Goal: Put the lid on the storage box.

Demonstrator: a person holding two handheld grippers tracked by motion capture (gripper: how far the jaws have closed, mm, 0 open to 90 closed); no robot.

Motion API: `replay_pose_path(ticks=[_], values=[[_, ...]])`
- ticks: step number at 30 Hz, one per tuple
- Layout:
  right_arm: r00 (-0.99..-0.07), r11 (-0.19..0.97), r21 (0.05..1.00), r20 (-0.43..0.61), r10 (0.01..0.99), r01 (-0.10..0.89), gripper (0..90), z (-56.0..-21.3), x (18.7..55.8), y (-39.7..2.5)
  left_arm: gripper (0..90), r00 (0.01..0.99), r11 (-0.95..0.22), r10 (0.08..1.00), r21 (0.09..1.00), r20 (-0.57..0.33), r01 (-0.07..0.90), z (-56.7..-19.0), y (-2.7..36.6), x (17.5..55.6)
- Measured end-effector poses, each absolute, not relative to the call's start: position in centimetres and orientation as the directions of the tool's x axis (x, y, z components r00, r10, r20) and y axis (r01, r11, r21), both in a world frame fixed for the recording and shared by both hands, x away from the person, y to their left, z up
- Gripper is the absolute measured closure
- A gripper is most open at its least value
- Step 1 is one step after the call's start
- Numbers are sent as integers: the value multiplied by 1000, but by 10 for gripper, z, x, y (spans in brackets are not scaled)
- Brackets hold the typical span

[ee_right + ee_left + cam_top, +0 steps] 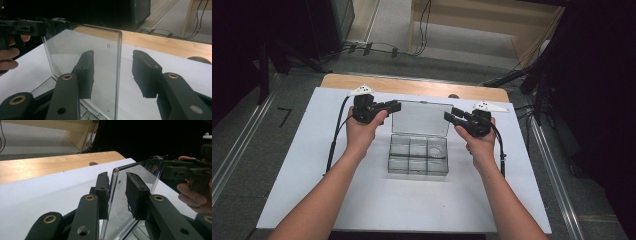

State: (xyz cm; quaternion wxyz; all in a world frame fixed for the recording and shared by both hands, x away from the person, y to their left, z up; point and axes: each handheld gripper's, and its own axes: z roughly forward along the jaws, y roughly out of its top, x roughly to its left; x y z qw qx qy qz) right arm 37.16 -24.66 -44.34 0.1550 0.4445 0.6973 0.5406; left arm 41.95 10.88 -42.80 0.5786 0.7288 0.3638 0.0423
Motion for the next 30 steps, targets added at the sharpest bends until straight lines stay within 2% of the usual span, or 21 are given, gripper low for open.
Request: replay_pose_path(ticks=[14,30], values=[[-575,32,901,249,780,433,694,-431,365,-242,710,749,-65,555,879,-362,473,-426,113,410],[-595,44,917,220,773,396,690,-431,346,-241,674,763,-58,530,882,-370,468,-427,117,393]])
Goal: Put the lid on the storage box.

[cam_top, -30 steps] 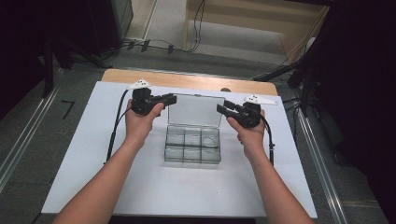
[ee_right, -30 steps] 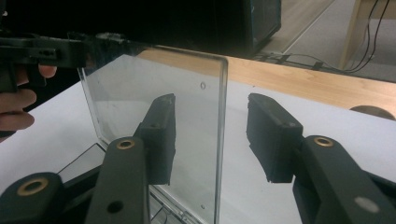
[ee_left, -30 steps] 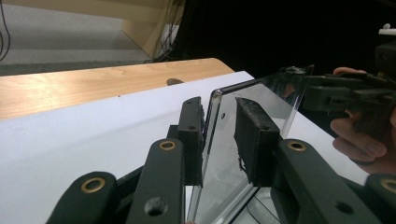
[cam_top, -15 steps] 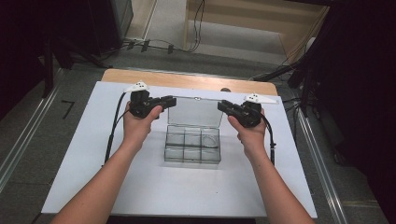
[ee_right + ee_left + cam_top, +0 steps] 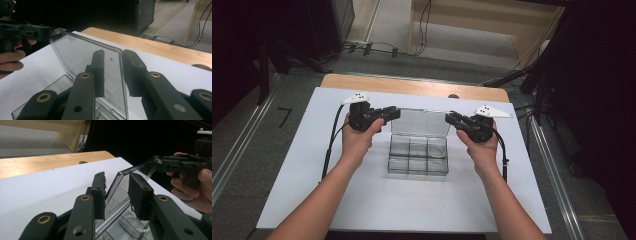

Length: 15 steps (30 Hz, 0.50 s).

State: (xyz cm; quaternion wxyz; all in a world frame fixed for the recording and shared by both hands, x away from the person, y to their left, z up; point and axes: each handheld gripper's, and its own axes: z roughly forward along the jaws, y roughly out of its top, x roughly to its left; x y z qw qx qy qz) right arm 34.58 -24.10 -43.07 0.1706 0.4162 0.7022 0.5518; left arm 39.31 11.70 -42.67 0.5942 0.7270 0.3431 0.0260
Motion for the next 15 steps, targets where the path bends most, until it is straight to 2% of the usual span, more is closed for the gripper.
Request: replay_pose_path(ticks=[15], values=[[-618,66,926,194,761,372,656,-433,326,-239,624,782,-87,514,885,-354,458,-426,120,377]])
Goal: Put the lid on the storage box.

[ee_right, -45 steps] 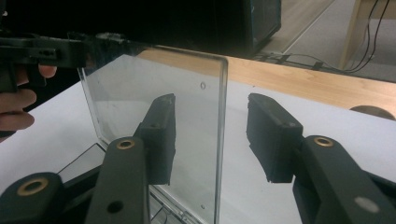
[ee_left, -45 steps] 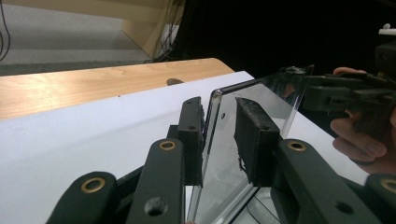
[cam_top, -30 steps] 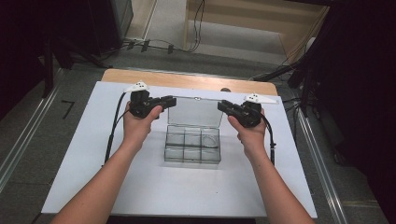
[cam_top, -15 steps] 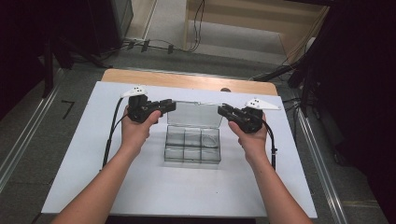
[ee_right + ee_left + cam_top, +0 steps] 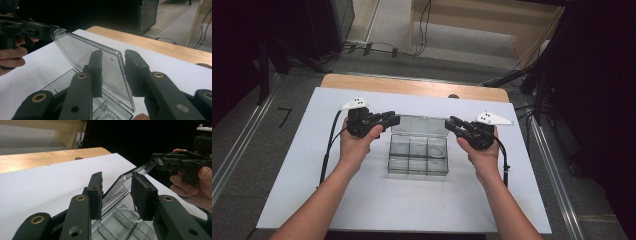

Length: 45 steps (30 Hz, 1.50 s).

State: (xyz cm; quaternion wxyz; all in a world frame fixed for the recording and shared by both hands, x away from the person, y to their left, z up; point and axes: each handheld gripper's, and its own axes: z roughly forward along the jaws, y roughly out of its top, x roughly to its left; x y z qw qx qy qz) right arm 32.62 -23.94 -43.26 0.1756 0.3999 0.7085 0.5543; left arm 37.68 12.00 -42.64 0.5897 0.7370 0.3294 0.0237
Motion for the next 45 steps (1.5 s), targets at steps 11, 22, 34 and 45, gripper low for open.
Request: replay_pose_path(ticks=[11,22,34,45], values=[[-629,68,932,185,755,356,630,-438,312,-239,600,790,-107,518,892,-327,439,-429,124,361],[-634,92,941,145,760,325,617,-442,298,-237,574,798,-122,520,898,-306,423,-434,125,350],[-645,122,945,110,756,304,594,-446,290,-235,407,772,-105,552,892,-315,439,-440,136,340],[-639,133,945,95,763,300,578,-448,285,-233,789,774,-125,519,864,-362,488,-452,138,329]])
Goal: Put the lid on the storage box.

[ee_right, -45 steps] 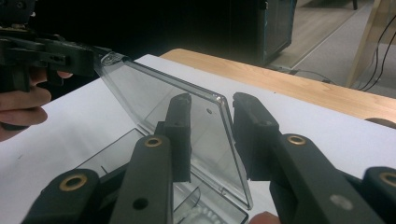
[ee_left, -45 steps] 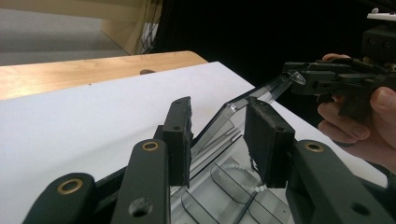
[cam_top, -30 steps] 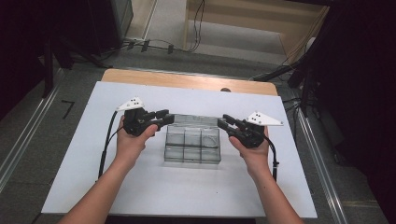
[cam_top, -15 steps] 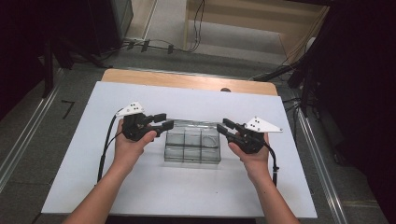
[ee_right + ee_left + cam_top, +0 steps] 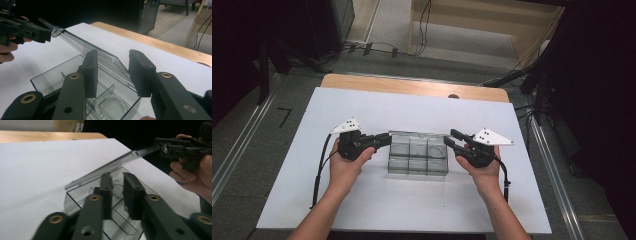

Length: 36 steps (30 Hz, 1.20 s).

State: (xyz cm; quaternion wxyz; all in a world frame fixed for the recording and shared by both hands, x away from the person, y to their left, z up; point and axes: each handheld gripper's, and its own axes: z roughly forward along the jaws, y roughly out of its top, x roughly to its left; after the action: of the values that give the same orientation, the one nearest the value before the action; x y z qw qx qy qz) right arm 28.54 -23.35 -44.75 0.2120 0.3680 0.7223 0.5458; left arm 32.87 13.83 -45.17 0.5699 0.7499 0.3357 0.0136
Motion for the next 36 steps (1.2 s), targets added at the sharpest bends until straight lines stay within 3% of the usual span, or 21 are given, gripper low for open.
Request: replay_pose_path(ticks=[6,20,29,36], values=[[-636,134,943,97,766,305,568,-449,283,-234,900,779,-116,496,860,-383,496,-453,132,327],[-630,128,936,115,768,327,540,-452,279,-241,900,765,-74,494,857,-412,510,-452,131,322],[-651,152,930,110,751,333,391,-447,270,-246,900,773,-83,484,858,-410,507,-454,135,320],[-629,146,914,138,765,378,440,-455,263,-254,900,777,-81,475,858,-414,507,-455,135,317]])
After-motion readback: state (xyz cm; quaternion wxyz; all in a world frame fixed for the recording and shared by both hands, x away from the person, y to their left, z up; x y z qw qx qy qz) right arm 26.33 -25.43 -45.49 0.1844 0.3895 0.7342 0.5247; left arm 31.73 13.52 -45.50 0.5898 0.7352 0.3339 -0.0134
